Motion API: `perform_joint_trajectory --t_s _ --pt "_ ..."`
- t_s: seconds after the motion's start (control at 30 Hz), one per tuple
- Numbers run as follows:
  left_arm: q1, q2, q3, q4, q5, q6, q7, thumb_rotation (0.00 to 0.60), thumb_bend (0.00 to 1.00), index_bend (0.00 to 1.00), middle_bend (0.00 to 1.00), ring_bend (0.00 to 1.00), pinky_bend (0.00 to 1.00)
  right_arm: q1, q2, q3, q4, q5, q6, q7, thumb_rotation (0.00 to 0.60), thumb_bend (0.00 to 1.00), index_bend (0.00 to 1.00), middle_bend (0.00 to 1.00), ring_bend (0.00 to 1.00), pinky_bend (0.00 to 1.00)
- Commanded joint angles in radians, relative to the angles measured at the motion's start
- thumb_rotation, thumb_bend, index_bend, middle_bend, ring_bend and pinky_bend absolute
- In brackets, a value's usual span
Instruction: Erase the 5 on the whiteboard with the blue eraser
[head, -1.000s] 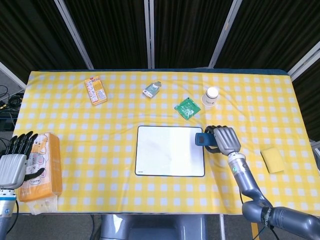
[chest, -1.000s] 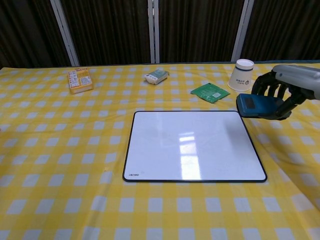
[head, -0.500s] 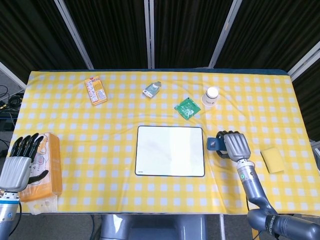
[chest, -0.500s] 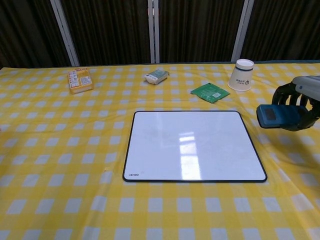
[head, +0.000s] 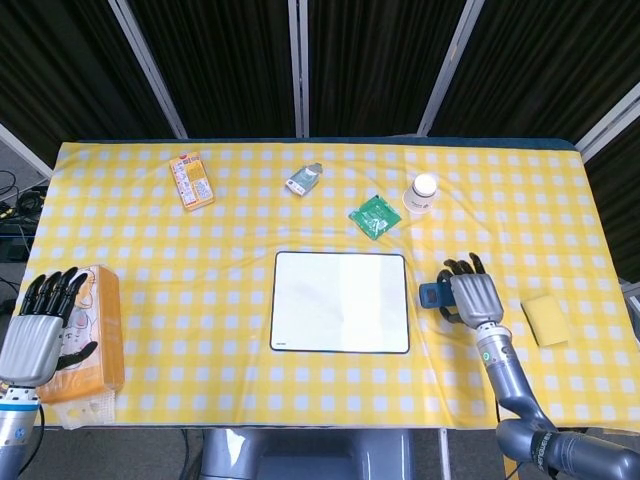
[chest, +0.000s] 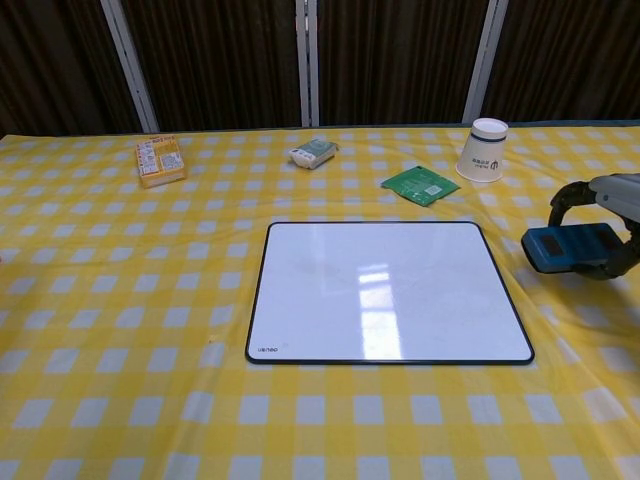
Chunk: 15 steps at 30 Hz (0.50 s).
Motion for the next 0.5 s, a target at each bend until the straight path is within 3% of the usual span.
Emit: perform_joint_trajectory --t_s 0.03,0.27,0.5 --pt "0.001 0.001 0.000 -0.001 0.002 0.002 -0.001 0.600 0.12 0.00 0.00 0.00 0.00 -0.010 0.007 0.001 -0.015 -0.013 0.018 -0.005 0.600 0.19 0.19 0.03 0.02 0.00" --pt "0.006 0.005 0.003 -0.007 0.012 0.012 -0.002 0.600 0.12 0.00 0.00 0.00 0.00 -0.045 0.030 -0.010 -0.054 -0.051 0.061 0.012 0.600 0.16 0.08 0.00 0.00 0.00" --pt "0.012 0.006 0.007 -0.006 0.016 0.019 -0.002 0.600 0.12 0.00 0.00 0.00 0.00 -0.159 0.099 -0.070 -0.112 -0.218 0.253 0.092 0.600 0.15 0.04 0.00 0.00 0.00"
